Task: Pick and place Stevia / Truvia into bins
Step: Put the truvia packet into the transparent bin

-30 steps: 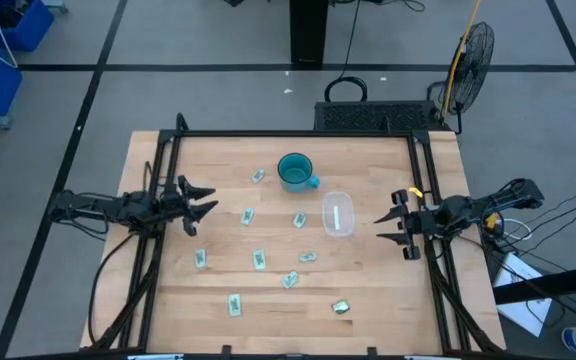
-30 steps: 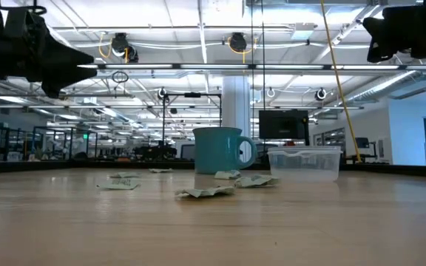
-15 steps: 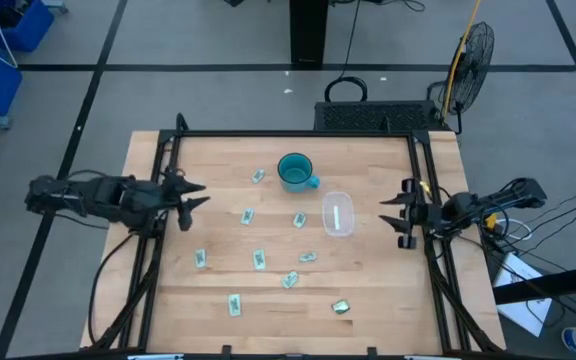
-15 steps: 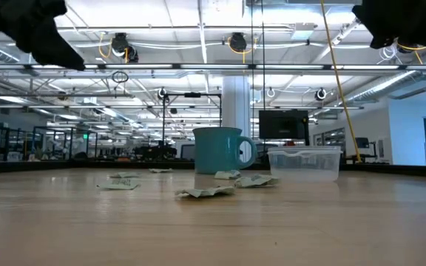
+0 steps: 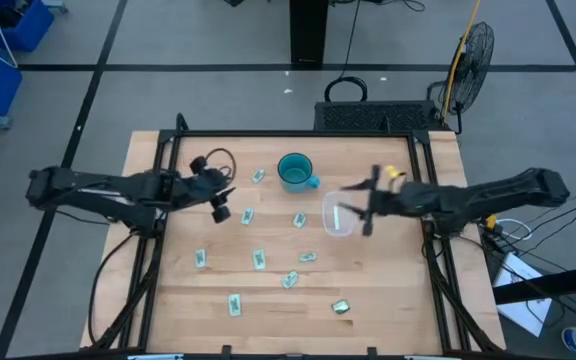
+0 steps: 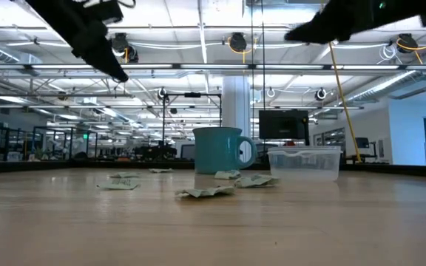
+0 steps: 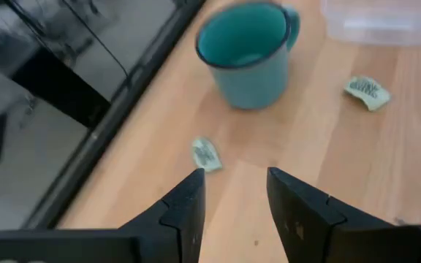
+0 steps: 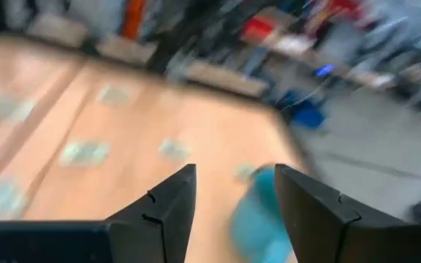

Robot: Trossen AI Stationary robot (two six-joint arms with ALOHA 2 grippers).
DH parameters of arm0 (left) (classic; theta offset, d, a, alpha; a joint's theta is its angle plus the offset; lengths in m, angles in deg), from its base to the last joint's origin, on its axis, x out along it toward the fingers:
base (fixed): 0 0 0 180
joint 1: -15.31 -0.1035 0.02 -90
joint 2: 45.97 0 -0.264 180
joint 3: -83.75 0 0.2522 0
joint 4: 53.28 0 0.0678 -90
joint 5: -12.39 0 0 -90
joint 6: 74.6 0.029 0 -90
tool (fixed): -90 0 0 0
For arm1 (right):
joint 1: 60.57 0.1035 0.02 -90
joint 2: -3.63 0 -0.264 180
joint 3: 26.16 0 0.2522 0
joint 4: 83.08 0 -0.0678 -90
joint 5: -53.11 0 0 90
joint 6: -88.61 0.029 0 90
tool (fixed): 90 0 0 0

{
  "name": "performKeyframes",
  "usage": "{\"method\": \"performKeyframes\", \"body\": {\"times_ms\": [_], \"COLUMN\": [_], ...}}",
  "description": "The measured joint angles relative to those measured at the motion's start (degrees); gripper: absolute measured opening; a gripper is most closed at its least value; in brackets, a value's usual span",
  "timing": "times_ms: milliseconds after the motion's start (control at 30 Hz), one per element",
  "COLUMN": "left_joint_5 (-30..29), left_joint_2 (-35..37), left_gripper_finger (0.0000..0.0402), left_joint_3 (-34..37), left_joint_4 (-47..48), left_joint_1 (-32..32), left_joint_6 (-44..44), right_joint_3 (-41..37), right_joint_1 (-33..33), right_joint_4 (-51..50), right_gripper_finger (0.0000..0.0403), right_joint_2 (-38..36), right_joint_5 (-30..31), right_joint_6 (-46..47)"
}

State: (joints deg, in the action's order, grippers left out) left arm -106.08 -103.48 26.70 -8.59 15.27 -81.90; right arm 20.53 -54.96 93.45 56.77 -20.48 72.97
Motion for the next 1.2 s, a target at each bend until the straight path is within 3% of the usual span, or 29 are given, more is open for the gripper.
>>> {"method": "performKeyframes", "body": {"times_ms": [100,233,367,567,833,933,1200], "left_joint_5": [2.94,4.6,4.58,4.47,3.95,3.9,3.99], "left_joint_2": [-3.35,-7.19,-9.42,-9.67,-9.5,-9.5,-9.5], "left_gripper_finger": [0.0158,0.0159,0.0159,0.0159,0.0159,0.0159,0.0159], "left_joint_3": [0.0,0.0,0.0,0.02,0.02,0.02,0.02], "left_joint_4": [-1.15,-2.58,-4.49,-6.01,-7.13,-7.95,-8.16], "left_joint_1": [-0.71,-0.67,-0.7,-0.7,-0.7,-0.7,-0.67], "left_joint_6": [-0.55,-0.13,0.88,-0.87,-1.57,-1.8,-5.0], "right_joint_3": [0.14,0.54,6.3,18.26,19.67,19.84,19.75], "right_joint_1": [0.33,2.06,5.01,12.99,21.16,22.45,26.48], "right_joint_4": [0.63,0.05,-10.72,-27.03,-22.91,-18.24,-17.92], "right_gripper_finger": [0.0177,0.0178,0.0179,0.0179,0.0178,0.0178,0.0178], "right_joint_2": [6.98,12.56,15.44,21.4,31.79,33.79,41.04], "right_joint_5": [-5.55,-8.61,-12.76,-17.66,-29.91,-30.05,-24.77], "right_joint_6": [-0.14,5.51,12.45,14.99,24.37,24.18,22.92]}}
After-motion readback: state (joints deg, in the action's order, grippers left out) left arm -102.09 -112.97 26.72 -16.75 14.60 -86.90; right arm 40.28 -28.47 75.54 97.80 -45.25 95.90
